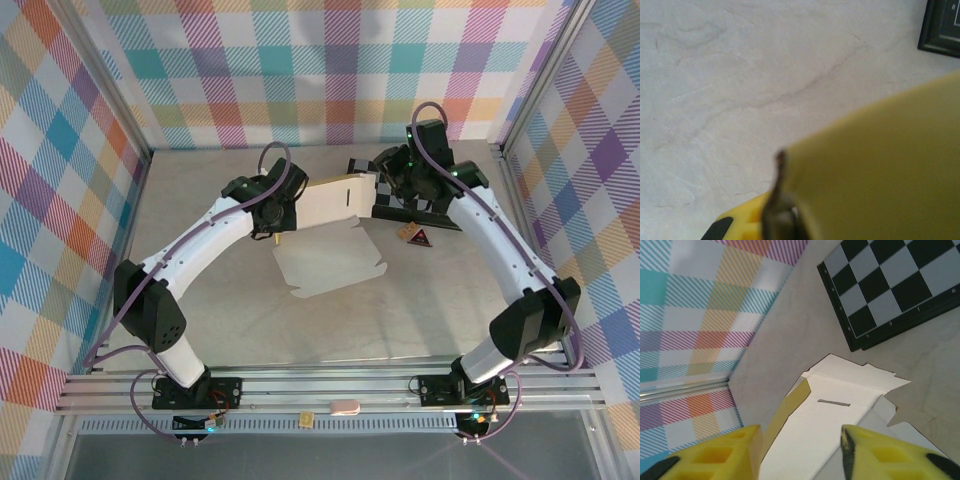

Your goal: Fold the paper box

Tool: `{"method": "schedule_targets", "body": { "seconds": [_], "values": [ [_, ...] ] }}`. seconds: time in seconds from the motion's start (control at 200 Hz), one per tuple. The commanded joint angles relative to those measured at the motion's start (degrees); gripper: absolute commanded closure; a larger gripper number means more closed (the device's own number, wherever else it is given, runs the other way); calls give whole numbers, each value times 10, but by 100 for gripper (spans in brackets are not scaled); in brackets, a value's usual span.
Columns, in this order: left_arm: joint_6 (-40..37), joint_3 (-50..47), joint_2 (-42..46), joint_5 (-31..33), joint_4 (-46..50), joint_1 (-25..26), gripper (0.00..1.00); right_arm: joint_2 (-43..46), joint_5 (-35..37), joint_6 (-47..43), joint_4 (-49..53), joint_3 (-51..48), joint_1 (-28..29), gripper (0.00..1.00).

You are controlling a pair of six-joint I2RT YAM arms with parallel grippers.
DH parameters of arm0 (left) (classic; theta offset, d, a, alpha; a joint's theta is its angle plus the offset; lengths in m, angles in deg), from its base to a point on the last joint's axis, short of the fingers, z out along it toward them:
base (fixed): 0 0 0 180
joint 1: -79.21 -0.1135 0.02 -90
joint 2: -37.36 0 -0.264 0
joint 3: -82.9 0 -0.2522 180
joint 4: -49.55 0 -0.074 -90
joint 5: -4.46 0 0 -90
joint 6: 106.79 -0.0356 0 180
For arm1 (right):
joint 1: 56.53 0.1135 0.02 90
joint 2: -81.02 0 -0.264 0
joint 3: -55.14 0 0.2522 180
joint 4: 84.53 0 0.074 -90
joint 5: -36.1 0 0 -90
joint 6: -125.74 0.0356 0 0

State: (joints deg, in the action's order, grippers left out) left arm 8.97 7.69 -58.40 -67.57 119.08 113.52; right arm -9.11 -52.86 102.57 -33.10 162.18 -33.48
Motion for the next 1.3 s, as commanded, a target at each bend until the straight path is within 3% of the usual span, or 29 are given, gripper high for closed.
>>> {"method": "schedule_targets", "body": {
  "seconds": [0.0,0.31,0.58,1.09,1.295],
  "values": [
    [7,4,8,-19,21,-3,100,-34,-29,-14,22,45,1,59],
    [5,0,9,-27,15,-2,100,-144,-66,-99,53,152,-1,60],
    [-1,9,3,-31,13,-2,100,-165,-96,-113,54,148,0,60],
    [-6,12,-2,-38,7,-2,100,-135,-139,-12,-6,73,10,64],
    [-6,8,1,-40,5,0,100,-127,-146,31,-37,58,11,74]
  ]
}}
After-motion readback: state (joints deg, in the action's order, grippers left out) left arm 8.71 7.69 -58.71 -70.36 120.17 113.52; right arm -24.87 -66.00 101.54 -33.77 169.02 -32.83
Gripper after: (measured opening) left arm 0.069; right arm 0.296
